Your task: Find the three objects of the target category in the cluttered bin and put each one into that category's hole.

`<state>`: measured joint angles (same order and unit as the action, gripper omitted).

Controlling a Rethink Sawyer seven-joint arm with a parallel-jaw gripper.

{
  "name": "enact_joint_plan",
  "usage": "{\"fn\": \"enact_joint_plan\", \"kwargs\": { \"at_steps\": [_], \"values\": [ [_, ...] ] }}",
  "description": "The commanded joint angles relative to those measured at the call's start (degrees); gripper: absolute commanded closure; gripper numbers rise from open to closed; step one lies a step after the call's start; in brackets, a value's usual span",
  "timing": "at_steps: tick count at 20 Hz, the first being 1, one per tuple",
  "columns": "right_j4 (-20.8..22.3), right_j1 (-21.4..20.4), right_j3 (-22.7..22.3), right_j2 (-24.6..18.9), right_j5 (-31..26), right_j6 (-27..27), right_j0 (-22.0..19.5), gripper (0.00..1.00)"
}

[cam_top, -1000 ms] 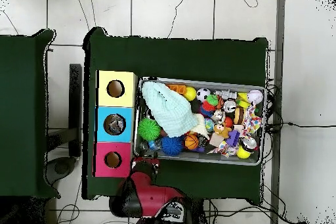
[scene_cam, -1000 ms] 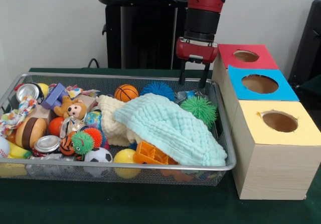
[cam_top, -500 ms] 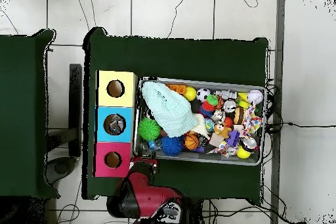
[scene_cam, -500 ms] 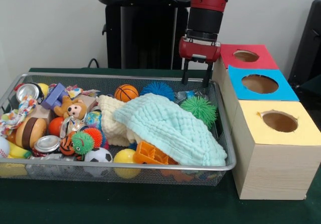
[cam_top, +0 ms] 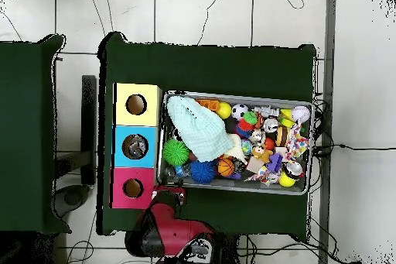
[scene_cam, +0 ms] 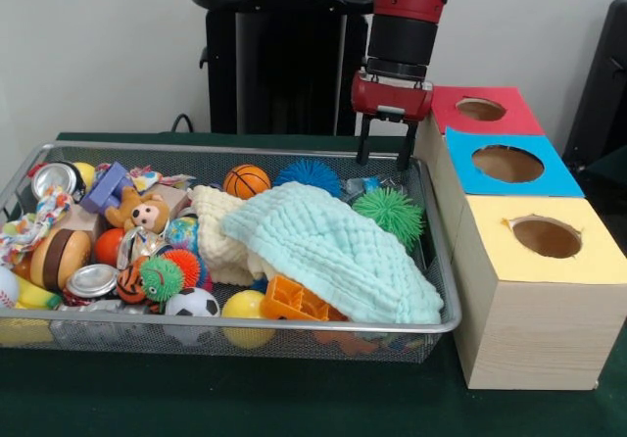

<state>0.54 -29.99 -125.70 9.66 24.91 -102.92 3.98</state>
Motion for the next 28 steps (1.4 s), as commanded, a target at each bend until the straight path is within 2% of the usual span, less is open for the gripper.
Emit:
{"fn": "enact_joint_plan", "kwargs": {
  "at_steps": [1, 7, 18, 28],
  "values": [
    [-2.25, 1.72, 5.35, -3.83, -0.01, -11.67, -2.32, 0.00],
    [-2.16, 4.20, 5.71, -5.67, 1.80, -13.54, -4.12, 0.00],
    [-3.01, 8.57, 7.68, -5.66, 5.19, -13.28, -3.81, 0.00],
    [-4.09, 6.83, 6.26, -5.09, 5.74, -13.24, -3.13, 0.00]
  ]
}}
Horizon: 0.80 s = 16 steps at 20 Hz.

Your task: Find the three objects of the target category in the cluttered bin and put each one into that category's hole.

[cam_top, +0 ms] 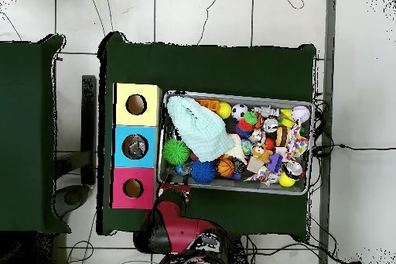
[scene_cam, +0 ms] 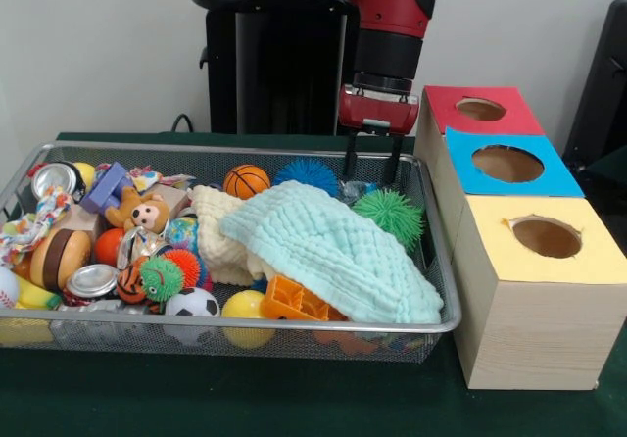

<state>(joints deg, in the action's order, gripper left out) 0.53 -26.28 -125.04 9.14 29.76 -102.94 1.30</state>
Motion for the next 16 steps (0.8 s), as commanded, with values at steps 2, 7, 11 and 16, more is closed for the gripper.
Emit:
{"fn": "enact_joint_plan", "kwargs": {
  "at_steps": [2, 7, 11, 16],
  "values": [
    [-3.48, 3.16, 5.29, -5.74, 1.91, -14.78, -1.73, 0.00],
    [-2.22, 2.73, 4.63, -7.68, 3.02, -16.53, -4.08, 0.00],
    [-3.81, 2.84, 4.31, -7.85, 4.72, -17.51, -4.00, 0.00],
    [-6.09, 2.56, 3.23, -7.96, 7.35, -19.93, -3.58, 0.00]
  ]
}}
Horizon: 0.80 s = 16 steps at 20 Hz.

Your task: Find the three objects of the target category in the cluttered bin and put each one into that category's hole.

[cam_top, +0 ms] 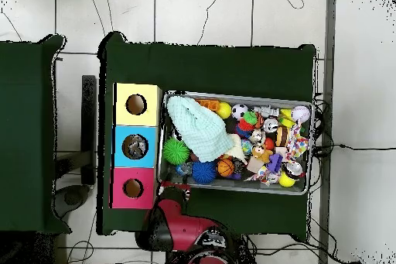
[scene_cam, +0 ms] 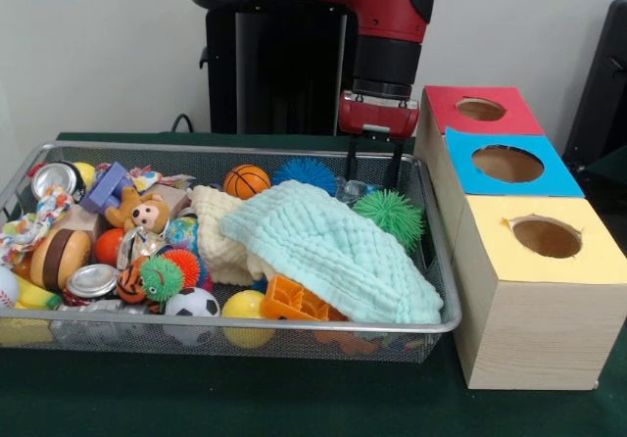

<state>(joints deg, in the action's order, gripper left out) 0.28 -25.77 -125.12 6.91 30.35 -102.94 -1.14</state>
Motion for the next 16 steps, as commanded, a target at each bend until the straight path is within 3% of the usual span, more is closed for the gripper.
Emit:
{"fn": "enact_joint_plan", "kwargs": {
  "at_steps": [1, 16],
  "values": [
    [-6.25, 1.84, 3.09, -5.79, 6.80, -20.23, -1.17, 0.00],
    [-7.77, 1.49, 1.66, -4.40, 10.63, -25.63, -0.29, 0.00]
  ]
}}
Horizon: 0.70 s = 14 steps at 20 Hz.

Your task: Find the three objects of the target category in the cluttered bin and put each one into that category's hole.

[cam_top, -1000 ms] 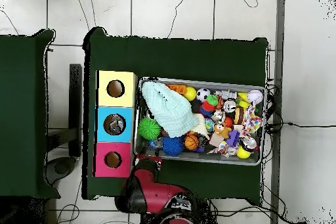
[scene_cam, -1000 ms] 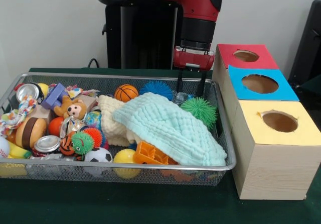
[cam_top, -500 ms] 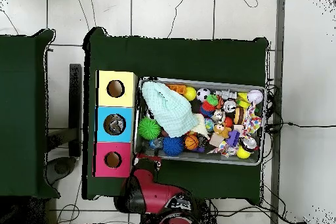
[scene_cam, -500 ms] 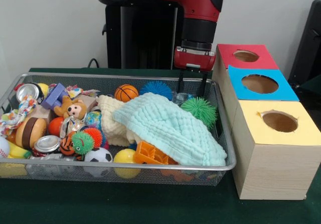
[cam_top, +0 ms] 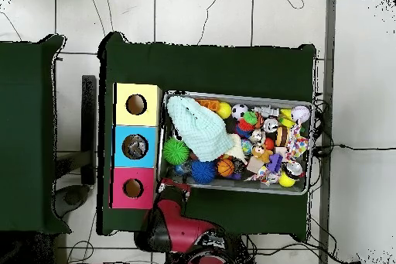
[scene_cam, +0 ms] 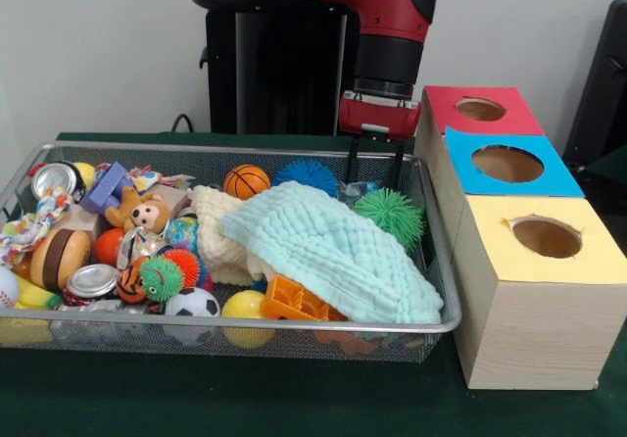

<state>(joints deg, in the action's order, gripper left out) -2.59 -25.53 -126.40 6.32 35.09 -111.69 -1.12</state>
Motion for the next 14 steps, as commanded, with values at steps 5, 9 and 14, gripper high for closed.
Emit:
{"fn": "enact_joint_plan", "kwargs": {
  "at_steps": [5, 9, 14],
  "values": [
    [-4.47, 1.27, 2.96, -3.12, 6.10, -18.41, -0.22, 0.00],
    [-4.56, 0.41, 2.85, -2.56, 5.20, -18.46, 0.23, 0.00],
    [-5.23, 0.56, 2.63, -1.86, 5.55, -18.61, 0.98, 0.00]
  ]
}}
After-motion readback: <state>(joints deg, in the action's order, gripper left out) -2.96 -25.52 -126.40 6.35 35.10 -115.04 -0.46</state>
